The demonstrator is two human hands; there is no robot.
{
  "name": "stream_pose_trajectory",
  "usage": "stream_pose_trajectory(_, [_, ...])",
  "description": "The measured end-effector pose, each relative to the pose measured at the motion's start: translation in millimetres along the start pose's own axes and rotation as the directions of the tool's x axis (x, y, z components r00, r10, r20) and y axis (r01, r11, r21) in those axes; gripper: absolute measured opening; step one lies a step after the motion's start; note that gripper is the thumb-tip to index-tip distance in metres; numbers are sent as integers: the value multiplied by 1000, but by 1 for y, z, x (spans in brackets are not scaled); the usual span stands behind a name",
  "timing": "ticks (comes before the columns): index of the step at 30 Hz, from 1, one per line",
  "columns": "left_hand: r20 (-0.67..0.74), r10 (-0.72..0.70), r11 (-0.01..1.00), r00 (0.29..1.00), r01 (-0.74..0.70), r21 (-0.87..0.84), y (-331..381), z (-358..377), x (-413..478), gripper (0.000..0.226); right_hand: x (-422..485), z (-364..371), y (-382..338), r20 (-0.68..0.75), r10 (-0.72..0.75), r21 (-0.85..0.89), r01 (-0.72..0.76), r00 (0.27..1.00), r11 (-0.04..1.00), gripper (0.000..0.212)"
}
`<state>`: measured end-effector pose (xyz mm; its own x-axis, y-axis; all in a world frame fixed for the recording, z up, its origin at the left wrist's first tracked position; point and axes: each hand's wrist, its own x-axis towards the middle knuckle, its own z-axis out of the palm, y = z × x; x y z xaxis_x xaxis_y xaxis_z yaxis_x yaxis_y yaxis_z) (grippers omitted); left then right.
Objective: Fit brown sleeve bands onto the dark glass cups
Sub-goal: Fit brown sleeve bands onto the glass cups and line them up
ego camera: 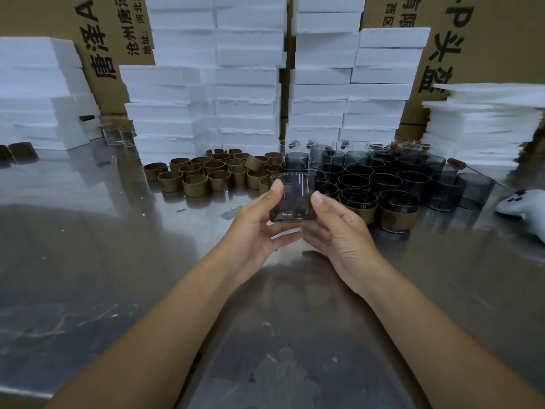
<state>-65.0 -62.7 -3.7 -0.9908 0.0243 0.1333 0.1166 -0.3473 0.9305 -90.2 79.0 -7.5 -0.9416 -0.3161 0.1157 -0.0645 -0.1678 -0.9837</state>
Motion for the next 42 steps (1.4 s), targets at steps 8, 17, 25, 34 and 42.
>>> stream_pose_trajectory(8, [57, 20, 999, 998, -22, 34, -1, -4, 5, 42, -3, 4, -1, 73, -49, -85, 56, 996, 995, 67])
stream_pose_trajectory(17, [-161, 147, 971, 976, -112, 210, -6, -4, 7, 43, 2, 3, 4, -38, -177, -10, 177, 983, 984, 47])
stream_pose_trajectory(25, [-124, 127, 973, 984, -99, 209, -9, -4, 7, 47, 5, 4, 6, -85, -107, -23, 105, 991, 994, 65])
stream_pose_trajectory(34, [-44, 78, 991, 996, -72, 111, -7, -5, 5, 43, 4, -3, 1, -46, -4, 105, 9, 999, 994, 79])
stream_pose_trajectory(42, [80, 50, 999, 996, -50, 2, -4, -4, 2, 33, 5, -9, -3, -35, -1, 216, 9, 999, 976, 49])
